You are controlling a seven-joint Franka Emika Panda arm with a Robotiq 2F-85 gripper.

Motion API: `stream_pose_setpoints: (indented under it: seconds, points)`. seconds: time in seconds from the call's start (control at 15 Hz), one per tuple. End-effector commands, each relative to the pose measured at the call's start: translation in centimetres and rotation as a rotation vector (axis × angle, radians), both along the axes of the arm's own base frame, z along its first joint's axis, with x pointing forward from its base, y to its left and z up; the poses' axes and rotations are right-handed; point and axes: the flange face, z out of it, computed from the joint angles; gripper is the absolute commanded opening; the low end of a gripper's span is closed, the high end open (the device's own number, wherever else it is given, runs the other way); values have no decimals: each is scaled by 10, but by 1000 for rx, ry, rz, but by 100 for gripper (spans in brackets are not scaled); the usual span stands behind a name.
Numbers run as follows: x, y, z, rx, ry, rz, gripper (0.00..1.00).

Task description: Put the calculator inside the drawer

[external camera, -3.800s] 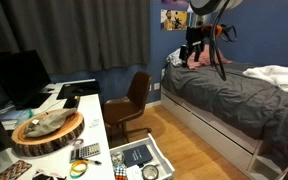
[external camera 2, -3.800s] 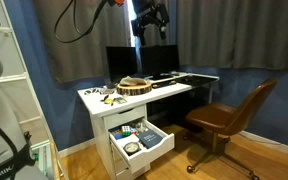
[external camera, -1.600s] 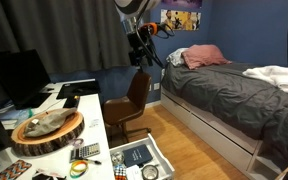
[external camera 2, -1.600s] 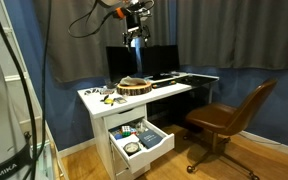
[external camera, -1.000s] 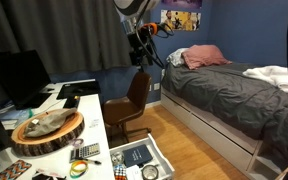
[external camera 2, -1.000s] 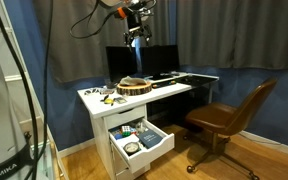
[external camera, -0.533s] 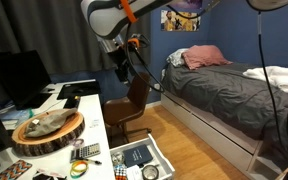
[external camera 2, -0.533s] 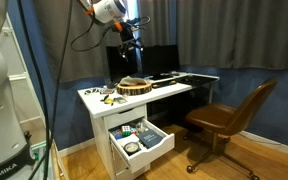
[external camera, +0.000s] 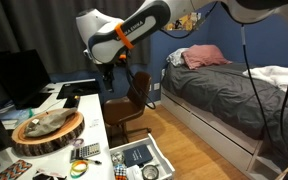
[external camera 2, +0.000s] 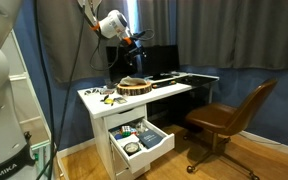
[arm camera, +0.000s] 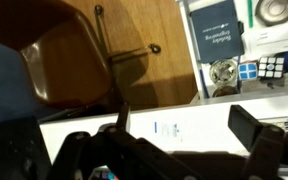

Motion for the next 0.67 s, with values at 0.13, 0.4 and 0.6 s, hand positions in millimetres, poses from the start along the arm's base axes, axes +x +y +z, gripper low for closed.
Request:
stream_pose_setpoints:
  seconds: [0.13, 0.4, 0.6]
  points:
    - [44, -19, -21, 244, 29, 161, 100]
    - [41, -6, -43, 301, 219, 219, 100]
    - [38, -7, -49, 281, 193, 203, 100]
